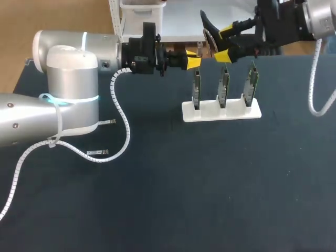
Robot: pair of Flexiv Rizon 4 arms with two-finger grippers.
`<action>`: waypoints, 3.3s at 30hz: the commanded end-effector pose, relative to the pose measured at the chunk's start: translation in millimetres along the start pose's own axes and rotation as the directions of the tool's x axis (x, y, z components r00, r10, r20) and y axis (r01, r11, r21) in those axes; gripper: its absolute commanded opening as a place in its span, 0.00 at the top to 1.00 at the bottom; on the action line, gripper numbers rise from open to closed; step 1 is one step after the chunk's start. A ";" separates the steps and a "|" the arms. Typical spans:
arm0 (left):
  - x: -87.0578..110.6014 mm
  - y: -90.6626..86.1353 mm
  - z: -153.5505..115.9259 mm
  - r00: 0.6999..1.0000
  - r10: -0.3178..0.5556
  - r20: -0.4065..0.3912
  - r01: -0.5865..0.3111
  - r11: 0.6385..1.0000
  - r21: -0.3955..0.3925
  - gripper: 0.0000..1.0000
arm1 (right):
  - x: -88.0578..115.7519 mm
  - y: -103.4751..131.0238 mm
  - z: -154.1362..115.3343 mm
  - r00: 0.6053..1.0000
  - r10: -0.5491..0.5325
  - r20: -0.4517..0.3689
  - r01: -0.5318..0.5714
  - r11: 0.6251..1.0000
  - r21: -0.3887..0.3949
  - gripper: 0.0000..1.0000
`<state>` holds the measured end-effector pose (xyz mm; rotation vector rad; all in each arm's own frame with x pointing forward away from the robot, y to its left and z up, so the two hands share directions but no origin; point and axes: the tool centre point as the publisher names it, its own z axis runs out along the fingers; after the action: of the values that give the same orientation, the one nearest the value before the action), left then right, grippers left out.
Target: Pick up the optical module with the left hand, and insert it into the network port with the right hand.
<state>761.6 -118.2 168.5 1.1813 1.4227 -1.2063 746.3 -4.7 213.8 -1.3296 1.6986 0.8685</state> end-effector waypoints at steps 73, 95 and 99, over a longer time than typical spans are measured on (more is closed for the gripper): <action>0.8 -0.9 0.1 1.000 0.001 0.003 -0.001 1.000 -0.004 1.00 | -11.7 -2.1 46.1 1.000 -0.023 0.003 0.023 0.973 -0.229 1.00; 0.8 -0.9 0.1 1.000 0.001 0.003 -0.001 1.000 -0.004 0.00 | -10.4 1.1 43.4 1.000 -0.025 -0.017 0.020 0.971 -0.236 1.00; 2.4 0.3 -2.5 1.000 0.002 -0.009 -0.002 1.000 -0.002 0.00 | -10.0 1.8 42.1 1.000 -0.023 -0.015 0.019 0.973 -0.231 1.00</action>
<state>760.1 -117.3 168.3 1.1804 1.4258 -1.2015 756.5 38.0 203.3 -1.5146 1.6286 1.0782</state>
